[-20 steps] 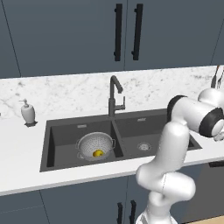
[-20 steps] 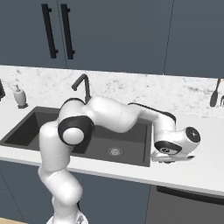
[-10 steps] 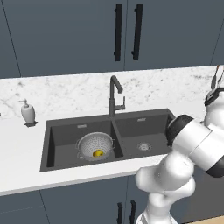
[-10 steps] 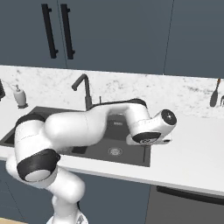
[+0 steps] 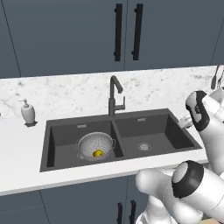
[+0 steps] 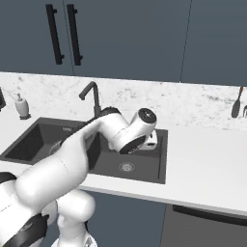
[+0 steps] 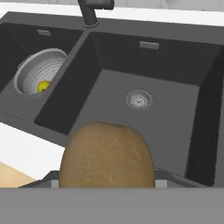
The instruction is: Put the colander in the sink, put the kiwi, pear in the colander, and turn on the sink faucet and pour water over the colander.
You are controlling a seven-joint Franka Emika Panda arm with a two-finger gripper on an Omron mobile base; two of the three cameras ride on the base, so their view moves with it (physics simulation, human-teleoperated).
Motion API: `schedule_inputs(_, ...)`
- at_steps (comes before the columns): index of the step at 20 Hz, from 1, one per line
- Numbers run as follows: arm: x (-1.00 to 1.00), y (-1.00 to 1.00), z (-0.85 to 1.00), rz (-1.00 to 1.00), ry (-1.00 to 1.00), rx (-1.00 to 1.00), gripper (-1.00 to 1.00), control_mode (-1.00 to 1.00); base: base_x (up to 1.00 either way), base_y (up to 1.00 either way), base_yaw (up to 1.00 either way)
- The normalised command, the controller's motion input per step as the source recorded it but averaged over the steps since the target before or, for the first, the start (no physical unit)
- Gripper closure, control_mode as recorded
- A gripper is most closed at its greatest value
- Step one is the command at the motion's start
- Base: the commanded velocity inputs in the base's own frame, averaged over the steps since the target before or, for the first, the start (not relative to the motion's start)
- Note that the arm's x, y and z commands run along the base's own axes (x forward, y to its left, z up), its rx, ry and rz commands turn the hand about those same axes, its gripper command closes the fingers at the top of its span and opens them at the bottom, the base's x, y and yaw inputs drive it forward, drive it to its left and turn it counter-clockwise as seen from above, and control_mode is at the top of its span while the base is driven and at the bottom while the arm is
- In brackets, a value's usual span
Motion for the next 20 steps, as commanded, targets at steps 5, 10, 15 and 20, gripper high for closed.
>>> schedule_inputs(5,0.0,1.0,0.22,-0.01,0.04,0.04,1.0,-1.0,0.0,0.0,0.0)
schedule_inputs(10,0.0,1.0,0.19,0.0,0.08,0.05,1.0,-1.0,0.0,0.0,0.0)
schedule_inputs(15,0.0,1.0,0.04,0.0,0.07,0.03,1.0,-1.0,0.0,0.0,0.0)
schedule_inputs(20,0.0,1.0,0.0,0.0,0.01,0.0,1.0,-1.0,0.0,0.0,0.0)
